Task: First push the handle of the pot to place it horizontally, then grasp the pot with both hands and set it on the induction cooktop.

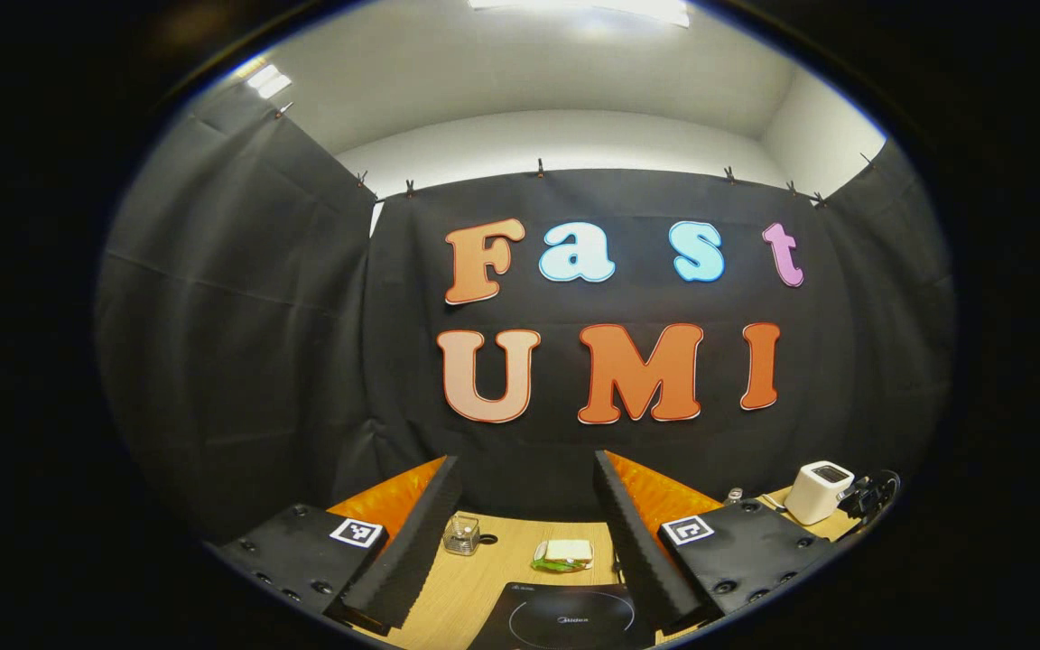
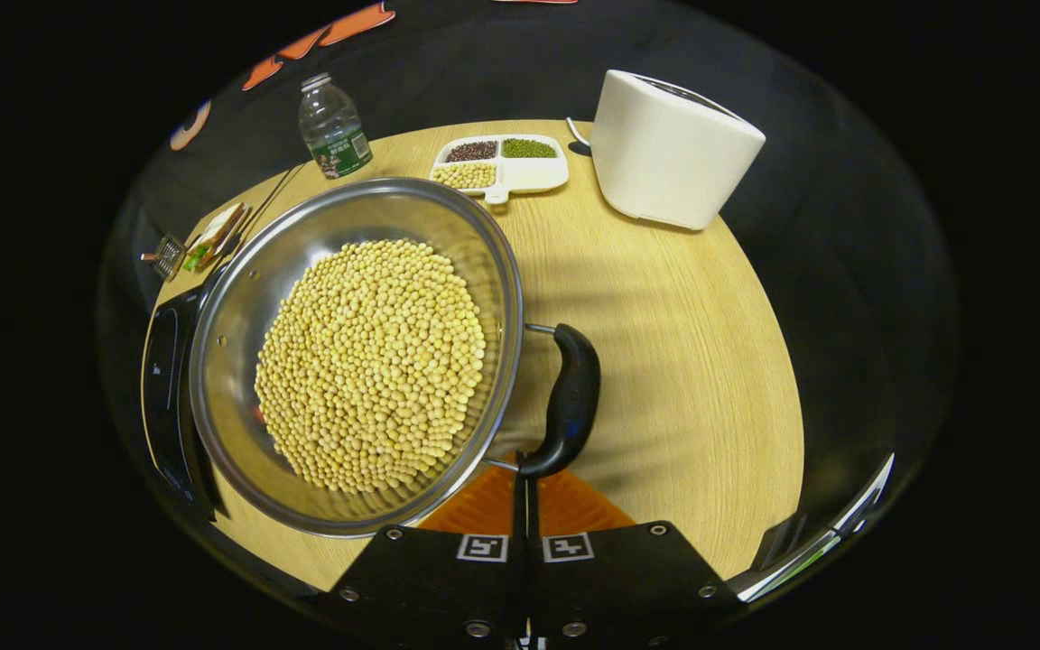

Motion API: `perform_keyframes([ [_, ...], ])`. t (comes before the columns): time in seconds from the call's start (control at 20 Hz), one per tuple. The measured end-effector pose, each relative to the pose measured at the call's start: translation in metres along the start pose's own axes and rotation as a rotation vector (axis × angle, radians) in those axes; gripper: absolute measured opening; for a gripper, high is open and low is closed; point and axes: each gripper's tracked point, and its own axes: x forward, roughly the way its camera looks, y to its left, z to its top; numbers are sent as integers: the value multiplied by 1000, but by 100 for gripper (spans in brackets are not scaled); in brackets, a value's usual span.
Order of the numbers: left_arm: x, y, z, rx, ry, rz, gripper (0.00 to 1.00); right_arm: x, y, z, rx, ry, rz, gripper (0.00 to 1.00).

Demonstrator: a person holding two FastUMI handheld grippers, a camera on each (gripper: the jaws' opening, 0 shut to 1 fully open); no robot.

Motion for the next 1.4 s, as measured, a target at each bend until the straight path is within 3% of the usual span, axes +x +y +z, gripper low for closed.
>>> perform_keyframes([
  [0.95,29,-38,-38,16,109,-46,98,21,-14,60,57,-48,-11,0],
  [1.4,45,-92,-82,13,225,-132,97,-19,-9,74,57,-98,57,1],
])
